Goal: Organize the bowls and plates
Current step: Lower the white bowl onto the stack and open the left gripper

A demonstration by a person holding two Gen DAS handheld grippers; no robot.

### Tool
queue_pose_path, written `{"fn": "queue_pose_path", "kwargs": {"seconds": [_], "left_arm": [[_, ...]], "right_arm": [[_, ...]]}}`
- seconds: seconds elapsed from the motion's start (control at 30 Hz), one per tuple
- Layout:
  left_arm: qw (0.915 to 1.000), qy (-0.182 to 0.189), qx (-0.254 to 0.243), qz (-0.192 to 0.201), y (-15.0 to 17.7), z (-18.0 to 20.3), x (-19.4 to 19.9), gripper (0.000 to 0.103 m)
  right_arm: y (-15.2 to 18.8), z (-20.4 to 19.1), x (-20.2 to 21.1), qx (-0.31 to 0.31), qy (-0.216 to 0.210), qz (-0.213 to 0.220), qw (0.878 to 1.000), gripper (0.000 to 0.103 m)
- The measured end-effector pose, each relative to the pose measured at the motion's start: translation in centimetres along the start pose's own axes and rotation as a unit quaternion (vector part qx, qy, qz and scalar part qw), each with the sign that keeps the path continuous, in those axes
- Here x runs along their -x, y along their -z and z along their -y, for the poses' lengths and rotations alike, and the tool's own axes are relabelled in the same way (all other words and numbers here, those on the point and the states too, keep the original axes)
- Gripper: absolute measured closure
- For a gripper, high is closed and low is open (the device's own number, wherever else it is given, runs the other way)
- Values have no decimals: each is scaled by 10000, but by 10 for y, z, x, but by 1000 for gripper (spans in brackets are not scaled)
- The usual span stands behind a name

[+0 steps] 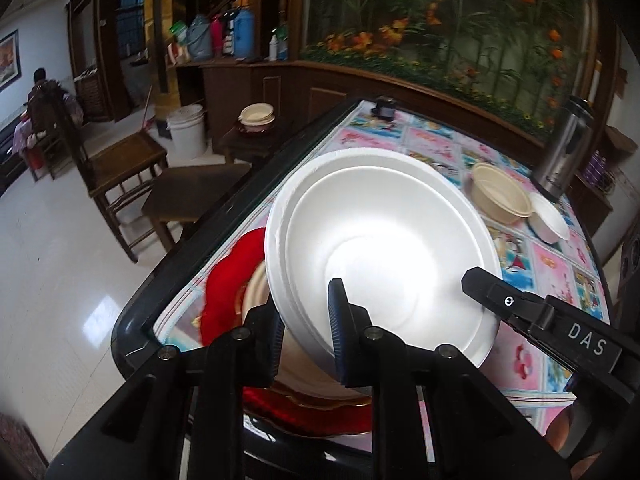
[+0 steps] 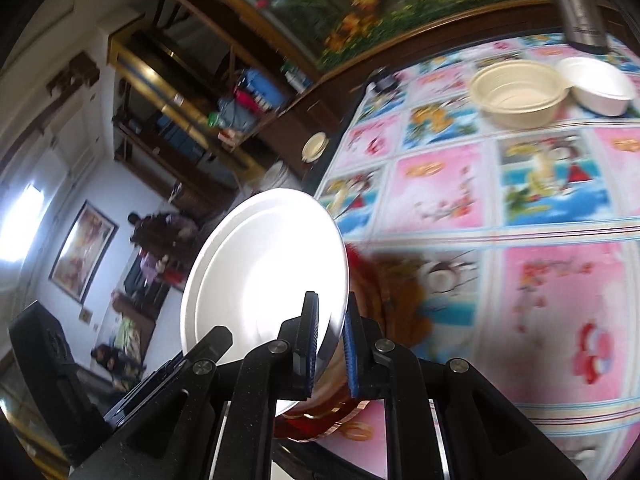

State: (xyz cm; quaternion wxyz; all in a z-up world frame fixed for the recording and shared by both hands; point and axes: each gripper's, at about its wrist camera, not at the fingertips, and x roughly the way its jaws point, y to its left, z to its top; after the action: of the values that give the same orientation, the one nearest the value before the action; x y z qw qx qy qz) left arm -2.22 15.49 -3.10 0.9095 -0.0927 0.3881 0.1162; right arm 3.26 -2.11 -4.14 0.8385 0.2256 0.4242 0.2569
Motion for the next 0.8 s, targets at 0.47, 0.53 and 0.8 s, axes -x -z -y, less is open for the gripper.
{"fn": "queue_pose_path", "kwargs": {"seconds": [0.47, 0.53, 0.8], "left_arm": [[9989, -219, -50, -407, 13, -14, -30, 80], [9988, -400, -110, -273, 16, -18, -24, 65], [9946, -724, -312, 679, 14, -23, 24, 32]], "right_arm": [[24, -20, -37, 763, 561, -197, 9953, 86], [23, -21, -35, 912, 625, -161, 9937, 81], [13, 6, 21, 1100, 711, 573, 9897, 53]]}}
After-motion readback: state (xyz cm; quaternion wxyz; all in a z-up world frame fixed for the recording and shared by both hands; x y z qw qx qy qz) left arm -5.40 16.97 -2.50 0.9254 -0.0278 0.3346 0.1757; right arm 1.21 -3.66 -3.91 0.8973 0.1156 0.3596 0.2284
